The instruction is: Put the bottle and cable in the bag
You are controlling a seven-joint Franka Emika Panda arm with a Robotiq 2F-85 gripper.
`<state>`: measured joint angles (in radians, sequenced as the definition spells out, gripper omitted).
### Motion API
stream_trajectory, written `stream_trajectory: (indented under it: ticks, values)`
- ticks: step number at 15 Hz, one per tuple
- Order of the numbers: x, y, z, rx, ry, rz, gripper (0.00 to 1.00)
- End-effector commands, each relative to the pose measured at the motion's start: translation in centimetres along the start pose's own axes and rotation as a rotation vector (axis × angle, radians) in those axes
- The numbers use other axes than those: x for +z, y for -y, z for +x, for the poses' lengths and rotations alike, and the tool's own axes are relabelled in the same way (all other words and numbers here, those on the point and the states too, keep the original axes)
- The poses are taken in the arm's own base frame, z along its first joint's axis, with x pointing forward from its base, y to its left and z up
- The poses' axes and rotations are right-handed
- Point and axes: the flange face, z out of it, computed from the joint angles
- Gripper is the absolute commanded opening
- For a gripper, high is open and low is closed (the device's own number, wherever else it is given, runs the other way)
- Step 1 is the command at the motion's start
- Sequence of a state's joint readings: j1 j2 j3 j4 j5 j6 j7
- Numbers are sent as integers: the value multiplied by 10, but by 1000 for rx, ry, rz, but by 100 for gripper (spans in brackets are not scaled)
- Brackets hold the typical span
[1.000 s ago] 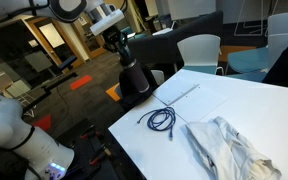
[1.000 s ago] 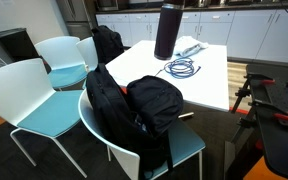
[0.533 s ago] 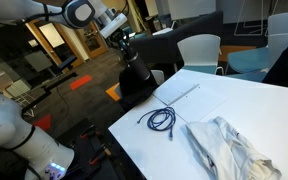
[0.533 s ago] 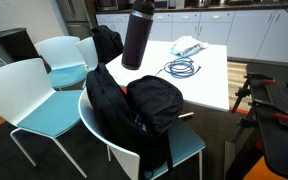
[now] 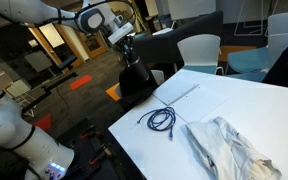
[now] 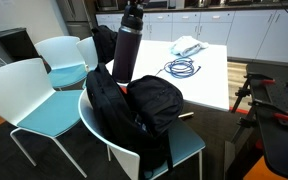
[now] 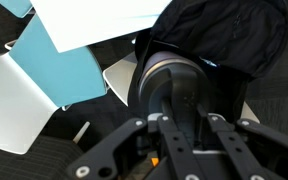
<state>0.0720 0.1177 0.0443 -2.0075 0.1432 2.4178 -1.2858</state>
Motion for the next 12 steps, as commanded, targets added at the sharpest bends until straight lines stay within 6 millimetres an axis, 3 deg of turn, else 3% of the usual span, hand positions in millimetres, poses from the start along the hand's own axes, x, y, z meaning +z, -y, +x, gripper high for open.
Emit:
stream_trajectory:
  ticks: [1, 12]
  values:
    - [-1, -17, 3, 20, -34, -18, 6]
    - [35, -34, -16, 88, -70, 46, 6]
